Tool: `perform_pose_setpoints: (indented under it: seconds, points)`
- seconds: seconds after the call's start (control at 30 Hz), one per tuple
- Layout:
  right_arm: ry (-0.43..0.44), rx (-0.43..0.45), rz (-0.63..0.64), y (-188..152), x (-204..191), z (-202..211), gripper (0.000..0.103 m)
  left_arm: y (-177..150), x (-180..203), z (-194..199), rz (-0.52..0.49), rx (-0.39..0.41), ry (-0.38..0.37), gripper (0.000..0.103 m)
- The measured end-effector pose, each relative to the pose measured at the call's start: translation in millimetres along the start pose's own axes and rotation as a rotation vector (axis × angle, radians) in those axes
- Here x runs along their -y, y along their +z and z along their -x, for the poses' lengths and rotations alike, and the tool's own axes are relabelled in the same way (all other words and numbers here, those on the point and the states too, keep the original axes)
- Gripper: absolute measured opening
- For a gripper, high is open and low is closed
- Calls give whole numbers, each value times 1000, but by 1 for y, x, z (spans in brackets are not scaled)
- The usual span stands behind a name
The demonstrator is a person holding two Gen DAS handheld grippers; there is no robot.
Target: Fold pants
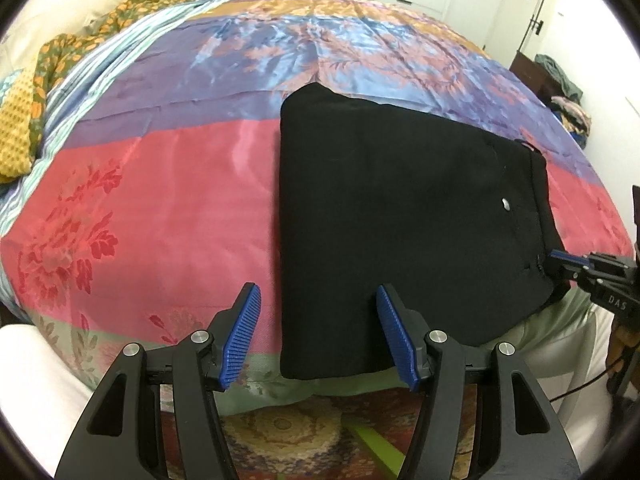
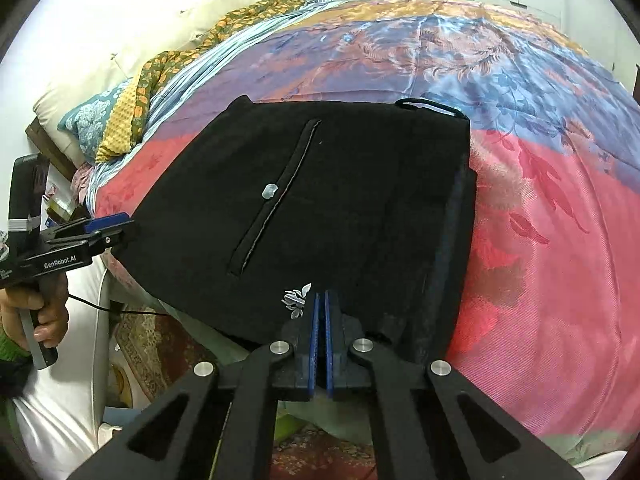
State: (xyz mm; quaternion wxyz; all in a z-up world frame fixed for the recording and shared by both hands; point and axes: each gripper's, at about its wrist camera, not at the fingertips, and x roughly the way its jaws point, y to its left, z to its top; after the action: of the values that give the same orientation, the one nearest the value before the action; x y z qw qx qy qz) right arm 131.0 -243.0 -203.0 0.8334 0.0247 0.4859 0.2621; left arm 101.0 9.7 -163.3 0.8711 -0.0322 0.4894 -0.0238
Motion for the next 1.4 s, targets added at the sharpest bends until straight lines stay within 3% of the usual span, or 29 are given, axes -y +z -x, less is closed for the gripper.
perform_pose_setpoints:
  seconds: [0.37,0.5,0.53,0.6,0.63,0.67,0.77,0.83,0.9,0.93,0.97,1.0,1.07,1.23,1.4]
  points:
    - [-19,-1,10,0,1,1,1,-1,-5,-3,10,-16,-6,69]
    - [10,-37,-40,5,5,17,1,5,-21,5,27,-7,0,70]
    - [20,-33,-62,6,8,25,7,8,-30,6,48,-3,-7,70]
    - [34,6,-140,8,23,47,37,17,-55,1,121,-19,-75,72]
    - [49,39,-182,8,33,55,74,22,-66,-5,154,-41,-123,73]
    - [66,66,-224,9,44,60,93,26,-72,-12,171,-66,-170,76]
    - [190,-21,-331,13,79,35,93,40,-74,-43,159,-165,-315,78]
    - [218,-101,-378,14,93,8,93,44,-66,-61,127,-214,-351,88]
    - [284,-152,-406,14,96,-17,93,47,-57,-75,122,-245,-369,91]
    - [298,-161,-420,14,96,-25,85,48,-51,-79,126,-258,-374,90]
    - [322,-172,-421,16,94,-30,63,49,-46,-79,127,-262,-390,56]
    - [320,-190,-410,18,90,-33,59,51,-41,-77,130,-272,-408,37]
    - [322,-180,-343,27,78,-25,41,58,-30,-65,107,-251,-351,24]
    - [332,-82,-253,58,51,13,34,100,-26,-23,70,-129,-376,22]
    - [334,38,-177,129,49,25,34,175,-39,-8,12,15,-320,23]
